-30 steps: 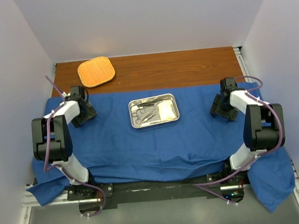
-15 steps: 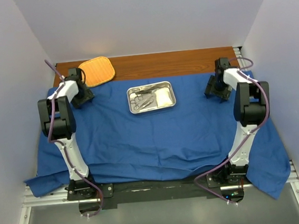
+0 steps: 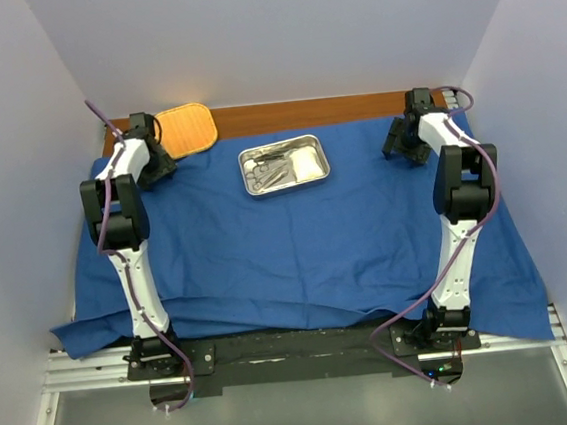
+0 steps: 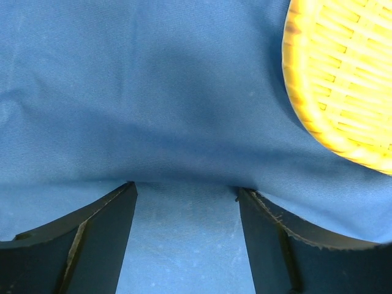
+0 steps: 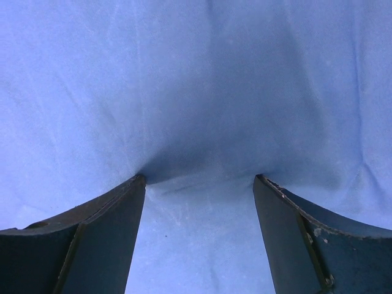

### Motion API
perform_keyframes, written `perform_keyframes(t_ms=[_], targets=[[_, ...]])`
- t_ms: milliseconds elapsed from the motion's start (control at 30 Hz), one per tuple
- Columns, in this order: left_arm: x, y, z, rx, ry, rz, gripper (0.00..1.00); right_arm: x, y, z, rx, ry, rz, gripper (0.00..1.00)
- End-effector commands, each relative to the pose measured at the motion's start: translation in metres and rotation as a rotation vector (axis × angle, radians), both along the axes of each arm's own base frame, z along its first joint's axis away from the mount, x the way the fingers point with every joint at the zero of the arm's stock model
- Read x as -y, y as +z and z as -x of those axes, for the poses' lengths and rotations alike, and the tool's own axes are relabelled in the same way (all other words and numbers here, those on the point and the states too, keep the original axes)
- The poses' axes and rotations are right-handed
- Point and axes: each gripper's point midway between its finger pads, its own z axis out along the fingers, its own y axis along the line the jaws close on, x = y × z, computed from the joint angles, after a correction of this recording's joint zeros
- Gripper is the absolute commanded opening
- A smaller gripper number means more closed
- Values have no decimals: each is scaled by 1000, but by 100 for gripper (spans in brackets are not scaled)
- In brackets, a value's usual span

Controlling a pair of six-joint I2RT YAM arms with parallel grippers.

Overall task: Open and lay out the surgical kit
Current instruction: Smooth out the surgical kit at the center of the board.

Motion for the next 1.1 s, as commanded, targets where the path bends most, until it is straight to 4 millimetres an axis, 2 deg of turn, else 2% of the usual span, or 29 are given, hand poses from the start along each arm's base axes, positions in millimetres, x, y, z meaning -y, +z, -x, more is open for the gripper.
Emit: perform_keyframes(t_ms=[0, 133, 167, 200, 267, 300, 367, 400, 433, 467, 500, 533, 600, 633, 700, 733, 833, 1067], targets=[[-22, -22, -3, -1, 42, -21, 75, 0, -16, -22, 67, 47, -23, 77], [-24, 7, -10, 55, 25, -29, 82, -1, 22, -32, 147, 79, -6, 78], [-23, 20, -9, 75, 21, -29, 83, 0, 41, -34, 183, 85, -1, 79], [-22, 27, -8, 85, 15, -26, 85, -1, 49, -32, 197, 94, 2, 79], [-18, 46, -1, 115, 7, -15, 88, -5, 56, -22, 204, 107, -11, 79], [-16, 51, 3, 124, 5, -11, 89, -8, 76, -18, 242, 107, -17, 80], [-10, 64, 19, 154, -4, 1, 90, -13, 71, 1, 234, 105, -26, 80], [-7, 66, 26, 157, -5, 9, 91, -15, 87, 7, 267, 106, -26, 80], [-5, 69, 39, 163, -3, 13, 91, -18, 74, 23, 231, 105, -32, 80], [-3, 69, 47, 162, -6, 16, 91, -20, 72, 31, 225, 102, -38, 80], [-1, 69, 55, 158, -10, 21, 92, -22, 83, 38, 245, 105, -36, 81], [0, 67, 70, 147, -8, 20, 92, -24, 70, 53, 209, 107, -40, 81], [1, 64, 85, 135, -3, 21, 92, -26, 65, 73, 188, 112, -40, 81], [3, 58, 100, 114, 2, 24, 92, -27, 63, 79, 181, 110, -44, 81], [8, 50, 115, 94, 6, 43, 92, -33, 51, 97, 148, 101, -80, 81], [11, 40, 129, 68, 9, 51, 92, -35, 54, 102, 153, 94, -90, 81], [14, 27, 150, 34, 9, 62, 92, -43, 46, 119, 140, 86, -131, 81], [14, 3, 175, -46, 23, 57, 92, -50, 24, 144, 66, 64, -161, 81]])
